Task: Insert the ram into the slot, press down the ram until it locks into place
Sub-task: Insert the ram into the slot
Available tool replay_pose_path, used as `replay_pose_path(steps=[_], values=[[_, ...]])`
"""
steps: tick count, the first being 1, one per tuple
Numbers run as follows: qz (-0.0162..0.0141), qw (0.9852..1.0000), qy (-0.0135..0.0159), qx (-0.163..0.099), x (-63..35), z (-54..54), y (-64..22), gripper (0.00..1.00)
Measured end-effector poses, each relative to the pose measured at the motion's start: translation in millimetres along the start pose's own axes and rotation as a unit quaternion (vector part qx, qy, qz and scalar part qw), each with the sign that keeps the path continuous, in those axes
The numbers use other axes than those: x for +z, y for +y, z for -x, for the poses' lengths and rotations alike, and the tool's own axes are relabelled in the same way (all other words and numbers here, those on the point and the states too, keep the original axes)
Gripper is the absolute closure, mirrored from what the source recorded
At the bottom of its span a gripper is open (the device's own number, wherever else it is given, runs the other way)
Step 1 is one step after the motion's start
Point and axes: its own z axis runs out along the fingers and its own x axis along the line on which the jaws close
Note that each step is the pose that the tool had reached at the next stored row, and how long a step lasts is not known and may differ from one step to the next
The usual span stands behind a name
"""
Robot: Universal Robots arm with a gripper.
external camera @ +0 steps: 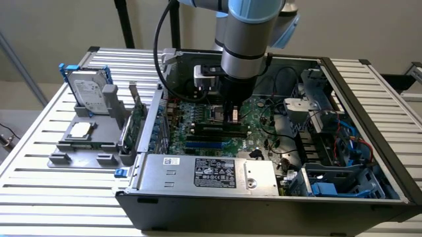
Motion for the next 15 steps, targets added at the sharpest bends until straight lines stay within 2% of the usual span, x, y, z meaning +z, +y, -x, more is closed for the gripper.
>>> replay_pose_path(steps=[8,15], values=[[-0.0044,1.0,0.0,0.006,1.7,0.0,0.3,0.87],[-0.0052,0.9999,-0.0002,0.01,2.8,0.6,2.0,0.87]])
